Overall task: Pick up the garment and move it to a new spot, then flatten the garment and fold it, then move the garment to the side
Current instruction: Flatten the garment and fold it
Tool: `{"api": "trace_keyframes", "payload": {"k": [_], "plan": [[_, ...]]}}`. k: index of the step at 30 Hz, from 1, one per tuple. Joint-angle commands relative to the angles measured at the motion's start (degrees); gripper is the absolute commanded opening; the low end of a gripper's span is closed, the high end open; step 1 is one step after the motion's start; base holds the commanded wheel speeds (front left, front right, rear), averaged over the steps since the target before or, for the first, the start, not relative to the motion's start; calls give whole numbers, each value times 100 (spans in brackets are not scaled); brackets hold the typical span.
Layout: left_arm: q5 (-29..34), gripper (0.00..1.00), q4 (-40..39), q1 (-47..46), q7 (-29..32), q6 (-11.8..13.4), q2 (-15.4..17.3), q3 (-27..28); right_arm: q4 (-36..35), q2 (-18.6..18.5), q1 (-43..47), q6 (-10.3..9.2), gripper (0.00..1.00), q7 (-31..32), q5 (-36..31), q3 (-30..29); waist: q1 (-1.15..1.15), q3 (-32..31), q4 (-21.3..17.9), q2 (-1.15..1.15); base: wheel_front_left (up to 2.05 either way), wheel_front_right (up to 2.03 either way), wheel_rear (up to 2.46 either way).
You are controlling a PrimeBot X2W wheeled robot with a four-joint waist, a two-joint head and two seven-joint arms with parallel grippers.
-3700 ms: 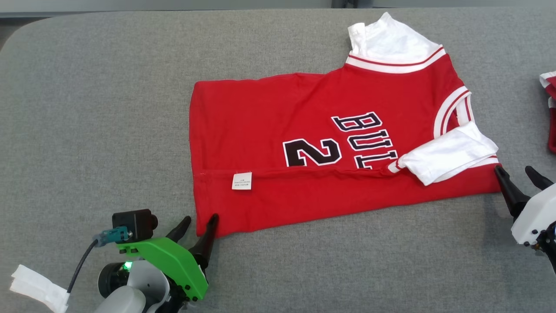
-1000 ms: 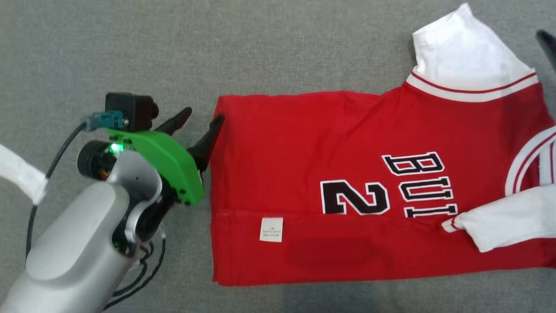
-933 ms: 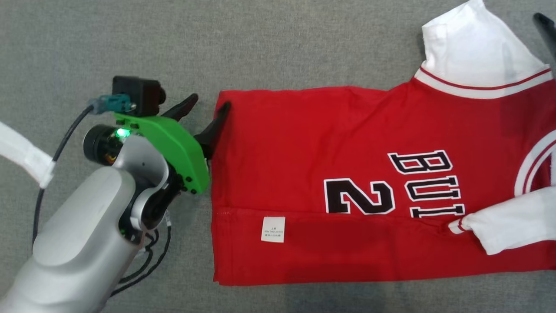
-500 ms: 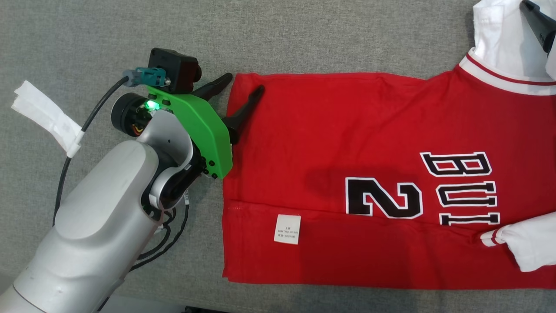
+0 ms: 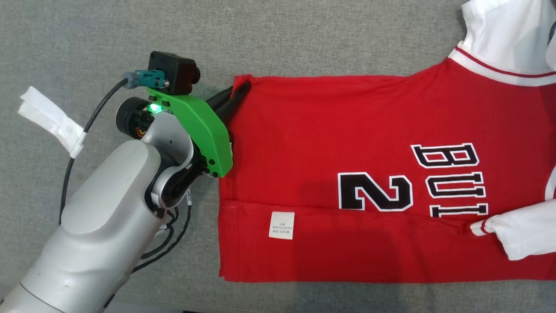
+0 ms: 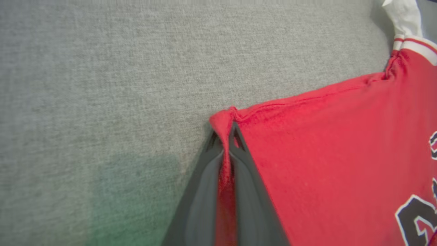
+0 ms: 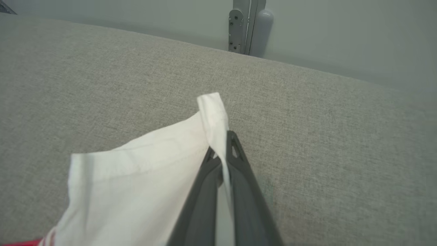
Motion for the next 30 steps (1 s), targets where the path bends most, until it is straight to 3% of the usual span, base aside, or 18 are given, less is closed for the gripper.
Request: {"api": "trace_keyframes", "payload": {"k": [1, 9, 18, 24, 30], "plan": [[77, 0, 92, -79, -60, 37, 79, 62, 115, 17, -1, -7, 0, -101, 53, 35, 0, -107, -51, 0, 0, 0, 0], [17, 0, -5, 244, -370, 102, 153, 177, -67, -154, 492, -6, 0, -673, 669, 157, 0, -595, -225, 0, 0, 0, 0], [-183, 0, -978, 1516, -686, 427, 535, 234, -1245, -367, 2458, -5, 0, -1259, 1345, -204, 0, -1332, -602, 0, 0, 0, 0], [-388, 0, -1897, 2607, -917, 853, 926, 412, -1811, -118, 3758, -5, 0, -1428, 1481, -649, 0, -1644, -804, 0, 0, 0, 0], [-559, 0, -2312, 3241, -958, 1029, 1019, 362, -1962, 374, 4422, -5, 0, -1561, 1437, -887, 0, -1742, -874, 0, 0, 0, 0]]}}
